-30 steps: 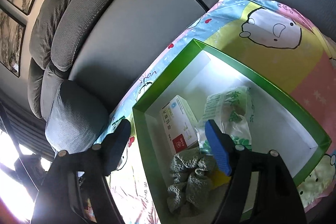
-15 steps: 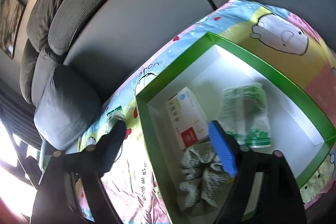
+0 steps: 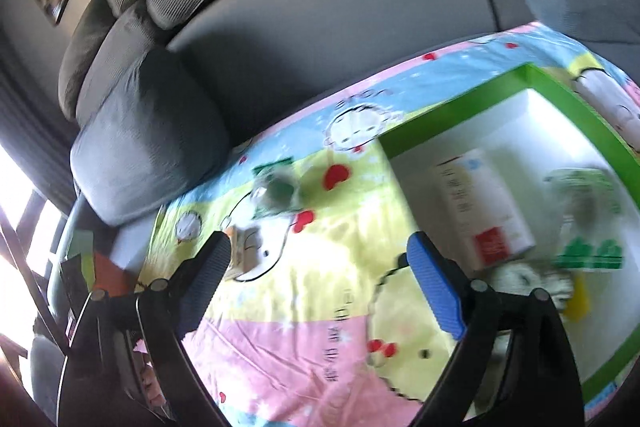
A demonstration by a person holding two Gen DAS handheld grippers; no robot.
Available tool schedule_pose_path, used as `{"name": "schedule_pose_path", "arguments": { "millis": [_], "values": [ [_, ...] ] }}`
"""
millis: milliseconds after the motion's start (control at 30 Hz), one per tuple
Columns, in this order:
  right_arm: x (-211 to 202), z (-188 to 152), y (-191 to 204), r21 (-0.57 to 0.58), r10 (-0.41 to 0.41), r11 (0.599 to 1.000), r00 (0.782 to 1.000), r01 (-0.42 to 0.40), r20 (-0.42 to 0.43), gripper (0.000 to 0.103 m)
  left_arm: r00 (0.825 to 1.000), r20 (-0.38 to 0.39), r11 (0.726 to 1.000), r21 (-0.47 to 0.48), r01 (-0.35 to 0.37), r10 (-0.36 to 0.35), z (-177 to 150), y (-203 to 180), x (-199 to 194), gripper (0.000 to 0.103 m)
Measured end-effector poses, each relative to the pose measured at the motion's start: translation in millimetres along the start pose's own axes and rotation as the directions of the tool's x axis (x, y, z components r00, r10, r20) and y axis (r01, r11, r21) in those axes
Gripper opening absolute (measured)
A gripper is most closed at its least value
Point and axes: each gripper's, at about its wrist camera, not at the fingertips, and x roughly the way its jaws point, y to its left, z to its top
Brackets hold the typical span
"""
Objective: Organize objects
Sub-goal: 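Withdraw the right tool from the box back over the blanket, then move the right tool down to the tan tissue pack with tree print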
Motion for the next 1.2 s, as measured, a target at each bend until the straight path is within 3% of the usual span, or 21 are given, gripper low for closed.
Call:
{"name": "schedule_pose_path", "arguments": {
  "millis": [167, 333, 567, 833, 967, 1033, 1067, 1200],
  "values": [
    [27, -12, 43, -0.092, 0.023, 0.995, 0.999, -0.027, -0.045, 0.089, 1.000, -0.011, 0.998, -0.064, -0.026, 0.026, 3, 28, 2, 0.083],
    [68, -29, 82, -0.128, 0.072, 0.988, 0.987, -0.091, -0.145, 0.088, 0.997, -0.048, 0.992, -0.106, -0.069, 0.065, 7, 50, 12, 0.083],
    [128, -40, 124, -0.204, -0.027, 0.979, 0.972, -0.022, -0.234, 0.069, 0.995, -0.090, 0.984, -0.167, -0.064, 0.050, 4, 67, 19, 0.083],
    [187, -47, 141, -0.246, -0.149, 0.966, 0.949, 0.079, -0.279, 0.069, 0.996, -0.076, 0.972, -0.228, -0.052, 0.036, 6, 83, 14, 0.083],
    [199, -49, 139, -0.243, -0.153, 0.966, 0.944, 0.082, -0.291, 0.068, 0.997, -0.076, 0.970, -0.238, -0.051, 0.033, 7, 85, 14, 0.083],
    [198, -49, 138, -0.236, -0.135, 0.969, 0.950, 0.068, -0.281, 0.057, 0.997, -0.076, 0.971, -0.235, -0.046, 0.029, 7, 84, 14, 0.083],
    [198, -48, 138, -0.230, -0.125, 0.971, 0.952, 0.060, -0.278, 0.045, 0.997, -0.075, 0.972, -0.232, -0.042, 0.025, 7, 84, 14, 0.083],
    [186, -48, 138, -0.256, -0.148, 0.963, 0.958, 0.084, -0.246, 0.030, 0.997, -0.077, 0.974, -0.224, -0.033, 0.017, 6, 81, 14, 0.083]
  ]
}}
